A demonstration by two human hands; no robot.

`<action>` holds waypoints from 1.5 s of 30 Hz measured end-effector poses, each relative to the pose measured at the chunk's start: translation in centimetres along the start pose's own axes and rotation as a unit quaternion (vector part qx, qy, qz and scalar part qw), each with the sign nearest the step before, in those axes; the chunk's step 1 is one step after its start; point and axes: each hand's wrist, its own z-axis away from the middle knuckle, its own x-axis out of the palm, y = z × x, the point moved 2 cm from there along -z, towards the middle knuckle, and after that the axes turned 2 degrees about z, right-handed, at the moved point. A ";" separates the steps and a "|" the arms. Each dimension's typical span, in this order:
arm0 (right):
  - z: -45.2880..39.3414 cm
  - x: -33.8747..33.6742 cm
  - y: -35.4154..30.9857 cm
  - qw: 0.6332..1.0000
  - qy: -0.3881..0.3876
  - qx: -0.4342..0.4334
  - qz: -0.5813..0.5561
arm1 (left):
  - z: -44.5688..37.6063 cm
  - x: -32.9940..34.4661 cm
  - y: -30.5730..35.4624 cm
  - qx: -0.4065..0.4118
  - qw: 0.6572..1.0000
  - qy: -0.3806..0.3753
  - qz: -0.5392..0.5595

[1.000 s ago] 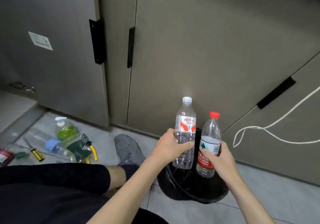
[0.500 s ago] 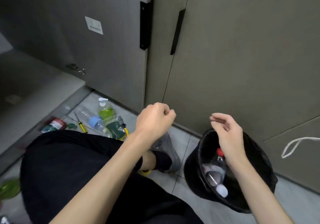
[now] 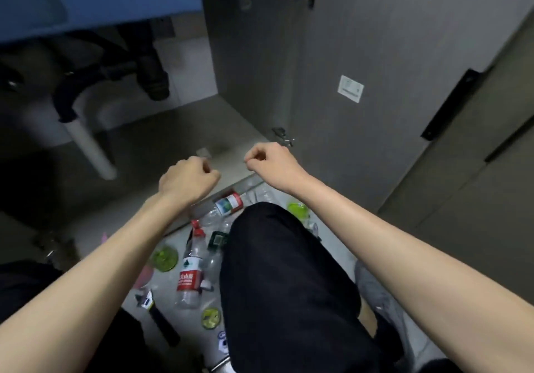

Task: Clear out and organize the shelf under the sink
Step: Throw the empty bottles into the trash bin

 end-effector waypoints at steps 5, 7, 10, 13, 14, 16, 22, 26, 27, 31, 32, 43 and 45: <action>-4.8 7.5 -3.7 0.992 -0.093 -0.003 0.082 | -0.4 3.1 -9.5 -0.137 0.984 -0.053 0.096; -4.7 10.9 -3.1 0.979 -0.120 -0.010 0.166 | 0.7 5.5 -11.9 -0.164 0.975 -0.080 0.130; -2.7 15.9 0.1 0.931 -0.196 -0.028 0.307 | 2.6 9.6 -14.4 -0.159 0.975 -0.144 0.053; -0.5 19.6 4.0 0.872 -0.296 -0.022 0.390 | 4.5 13.7 -15.9 -0.130 0.964 -0.233 -0.024; -0.2 20.3 5.1 0.865 -0.310 -0.009 0.393 | 5.0 14.9 -16.2 -0.131 0.957 -0.256 -0.023; -0.2 21.1 7.2 0.867 -0.310 0.020 0.390 | 5.9 16.9 -16.7 -0.155 0.947 -0.280 0.004; 0.4 23.1 14.5 0.913 -0.227 0.110 0.321 | 8.3 22.3 -18.4 -0.216 0.951 -0.212 0.065; 0.1 24.2 18.9 0.952 -0.096 0.213 0.200 | 8.2 25.0 -18.8 -0.239 0.954 -0.139 0.114; -0.2 24.5 19.8 0.953 -0.083 0.238 0.168 | 7.8 25.4 -18.8 -0.250 0.953 -0.119 0.125; -1.3 25.8 22.6 0.955 -0.070 0.278 0.074 | 6.5 26.6 -19.3 -0.273 0.945 -0.094 0.152; -1.5 26.1 23.0 0.955 -0.067 0.285 0.053 | 6.2 27.0 -19.4 -0.275 0.942 -0.100 0.163; -1.6 27.2 23.5 0.949 -0.090 0.301 0.018 | 5.4 27.8 -18.7 -0.308 0.919 -0.134 0.206; -1.3 26.3 23.1 0.952 -0.091 0.291 0.023 | 5.7 27.3 -18.4 -0.302 0.919 -0.141 0.211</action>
